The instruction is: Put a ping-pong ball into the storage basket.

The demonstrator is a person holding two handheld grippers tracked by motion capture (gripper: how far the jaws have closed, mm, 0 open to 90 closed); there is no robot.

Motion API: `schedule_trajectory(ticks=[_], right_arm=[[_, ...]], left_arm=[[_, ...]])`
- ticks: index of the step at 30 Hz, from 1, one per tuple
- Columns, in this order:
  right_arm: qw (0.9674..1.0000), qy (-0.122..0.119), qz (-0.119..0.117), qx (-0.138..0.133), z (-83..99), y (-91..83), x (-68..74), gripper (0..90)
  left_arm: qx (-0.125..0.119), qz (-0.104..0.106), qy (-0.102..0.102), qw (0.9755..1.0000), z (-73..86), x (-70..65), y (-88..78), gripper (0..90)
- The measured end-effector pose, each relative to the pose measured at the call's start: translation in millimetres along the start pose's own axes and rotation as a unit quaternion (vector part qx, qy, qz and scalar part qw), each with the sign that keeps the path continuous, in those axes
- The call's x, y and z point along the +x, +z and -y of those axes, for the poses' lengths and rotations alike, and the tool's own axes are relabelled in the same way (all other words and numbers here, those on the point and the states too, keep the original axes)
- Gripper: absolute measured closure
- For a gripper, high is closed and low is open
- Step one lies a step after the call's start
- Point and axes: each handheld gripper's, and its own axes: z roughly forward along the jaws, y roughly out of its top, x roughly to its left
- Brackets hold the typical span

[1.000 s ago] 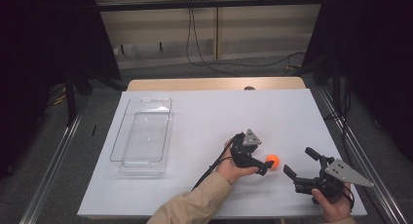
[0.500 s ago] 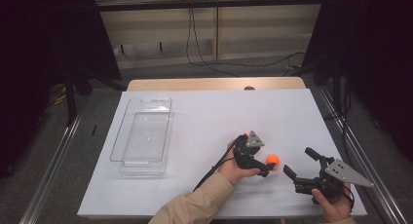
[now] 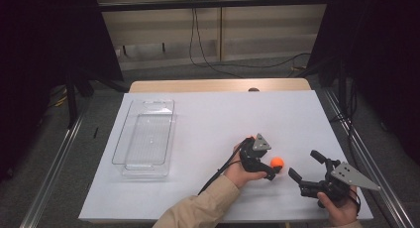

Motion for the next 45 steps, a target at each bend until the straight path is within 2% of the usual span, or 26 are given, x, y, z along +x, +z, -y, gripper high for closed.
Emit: schedule_trajectory(ticks=[3,9,19,26,29,35,40,45], right_arm=[[1.0,0.001,-0.001,0.0,0.1,-0.1,0.0,1.4],[1.0,0.001,0.0,-0.001,0.0,-0.3,-0.2,1.4],[1.0,0.002,-0.001,-0.001,0.1,-0.2,-0.1,1.4],[1.0,0.002,-0.001,0.0,0.1,0.0,0.0,1.4],[1.0,0.002,-0.001,0.0,0.1,0.0,0.1,1.4],[1.0,0.003,-0.001,0.001,0.3,0.0,-0.2,1.4],[1.0,0.003,-0.001,0.001,0.3,0.1,-0.2,1.4],[1.0,0.003,0.0,0.001,0.3,0.0,-0.4,1.4]], left_arm=[[0.003,0.003,0.009,1.0,-1.3,-1.6,1.4,9.3],[0.007,0.0,0.014,0.9999,-2.6,-2.1,2.7,11.6],[0.013,0.011,0.007,0.9998,-2.5,-3.4,5.8,20.1],[0.019,0.025,0.018,0.9994,-3.1,-5.9,8.1,28.9],[0.021,0.027,0.016,0.9993,-3.3,-6.4,9.1,32.2],[0.027,0.03,0.014,0.9991,-3.0,-6.8,11.5,36.8],[0.036,0.035,0.021,0.9985,-3.6,-6.9,13.3,40.2],[0.04,0.038,0.017,0.9983,-4.0,-5.7,16.0,42.6]])
